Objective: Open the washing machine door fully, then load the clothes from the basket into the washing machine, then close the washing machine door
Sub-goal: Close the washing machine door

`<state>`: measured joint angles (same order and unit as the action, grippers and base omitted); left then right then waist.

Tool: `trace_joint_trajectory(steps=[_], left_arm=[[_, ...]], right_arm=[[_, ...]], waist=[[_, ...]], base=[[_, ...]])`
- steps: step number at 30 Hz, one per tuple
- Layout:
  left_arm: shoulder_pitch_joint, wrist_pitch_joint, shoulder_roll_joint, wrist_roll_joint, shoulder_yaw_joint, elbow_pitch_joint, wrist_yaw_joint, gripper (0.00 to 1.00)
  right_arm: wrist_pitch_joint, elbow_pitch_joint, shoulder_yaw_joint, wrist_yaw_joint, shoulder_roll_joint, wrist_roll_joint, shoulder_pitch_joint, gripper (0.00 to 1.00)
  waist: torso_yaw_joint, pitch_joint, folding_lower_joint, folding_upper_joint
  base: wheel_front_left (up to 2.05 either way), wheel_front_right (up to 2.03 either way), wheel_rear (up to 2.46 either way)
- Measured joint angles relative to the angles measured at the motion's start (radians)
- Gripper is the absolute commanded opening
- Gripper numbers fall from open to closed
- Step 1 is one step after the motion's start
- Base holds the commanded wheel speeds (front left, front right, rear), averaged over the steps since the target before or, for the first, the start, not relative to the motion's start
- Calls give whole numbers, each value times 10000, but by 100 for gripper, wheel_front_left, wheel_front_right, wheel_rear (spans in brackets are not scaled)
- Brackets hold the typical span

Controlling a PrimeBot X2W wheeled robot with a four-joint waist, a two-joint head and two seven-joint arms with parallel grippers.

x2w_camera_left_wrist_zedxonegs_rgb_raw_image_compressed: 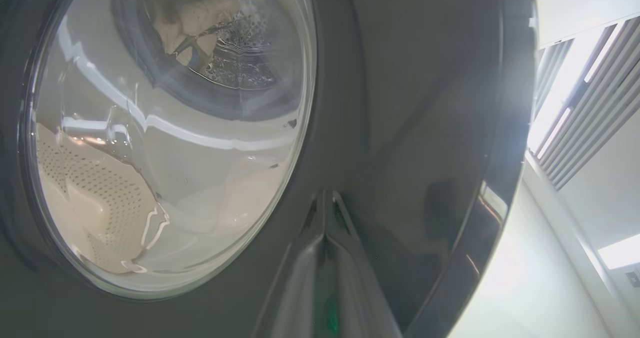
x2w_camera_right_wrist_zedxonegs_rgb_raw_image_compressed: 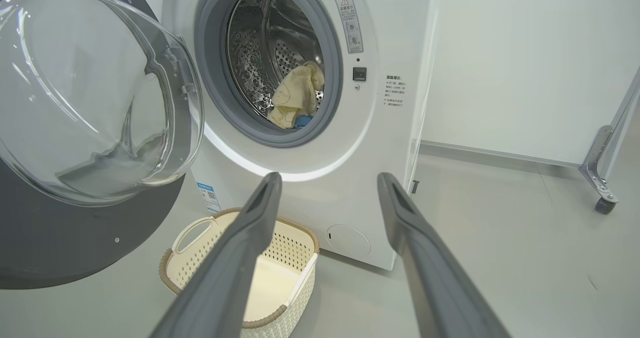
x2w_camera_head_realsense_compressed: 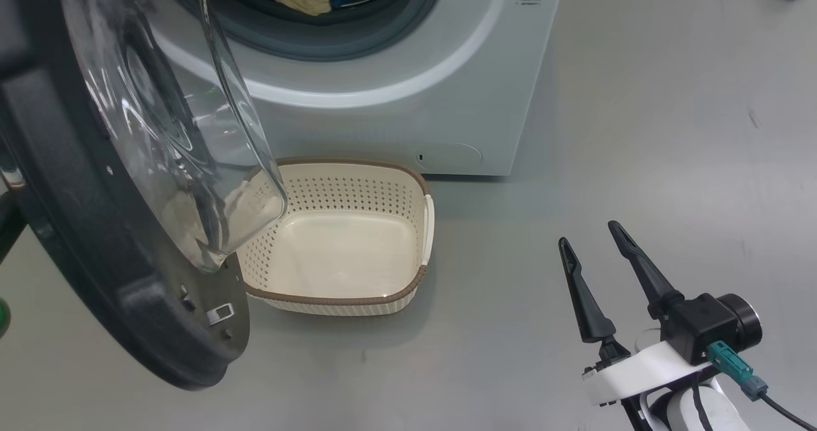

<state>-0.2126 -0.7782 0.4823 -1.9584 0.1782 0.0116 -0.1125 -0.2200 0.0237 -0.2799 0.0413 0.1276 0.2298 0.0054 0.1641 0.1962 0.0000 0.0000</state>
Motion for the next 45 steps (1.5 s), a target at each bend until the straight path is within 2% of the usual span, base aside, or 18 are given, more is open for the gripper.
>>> trace_joint_trajectory(steps=[9,21,33,45], left_arm=[[92,-35,-280,-25,-420,309,33,0],[-599,468,-734,150,-895,370,462,0],[-2246,1835,-1218,871,-832,-90,863,0],[-4156,3143,-1296,1914,-556,-686,984,0]], right_arm=[[-69,-274,-144,8,-169,109,-44,100],[-157,-305,-224,15,-316,150,-192,100],[-236,-253,-261,96,-370,151,-685,100],[-274,-86,-318,192,-491,151,-1543,100]], waist=[[-929,-147,0,0],[-1927,-31,0,0],[-2741,725,0,0],[-3351,1917,1,0]], base=[[0,0,0],[0,0,0],[0,0,0],[0,0,0]])
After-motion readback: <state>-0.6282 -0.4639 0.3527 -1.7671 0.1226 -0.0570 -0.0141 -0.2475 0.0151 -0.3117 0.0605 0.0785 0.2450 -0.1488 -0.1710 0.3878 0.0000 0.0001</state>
